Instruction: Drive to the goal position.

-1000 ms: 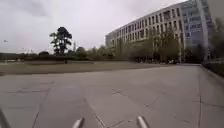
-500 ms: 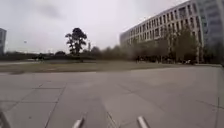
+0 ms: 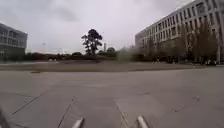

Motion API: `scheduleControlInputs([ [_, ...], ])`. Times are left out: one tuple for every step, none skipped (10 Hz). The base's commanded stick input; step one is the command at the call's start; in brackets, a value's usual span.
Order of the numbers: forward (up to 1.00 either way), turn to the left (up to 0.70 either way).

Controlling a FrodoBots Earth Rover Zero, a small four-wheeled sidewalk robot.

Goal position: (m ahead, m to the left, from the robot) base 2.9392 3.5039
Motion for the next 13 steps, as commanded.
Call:
scheduleControlInputs([
  [0.00,0.45],
  [0.00,0.45],
  [0.00,0.45],
  [0.00,0.45],
  [0.00,0.45],
  [0.00,0.45],
  [0.00,0.45],
  [0.00,0.45],
  [0.00,0.45],
  [0.00,0.45],
  [0.00,0.45],
  [0.00,0.45],
  [0.00,0.45],
])
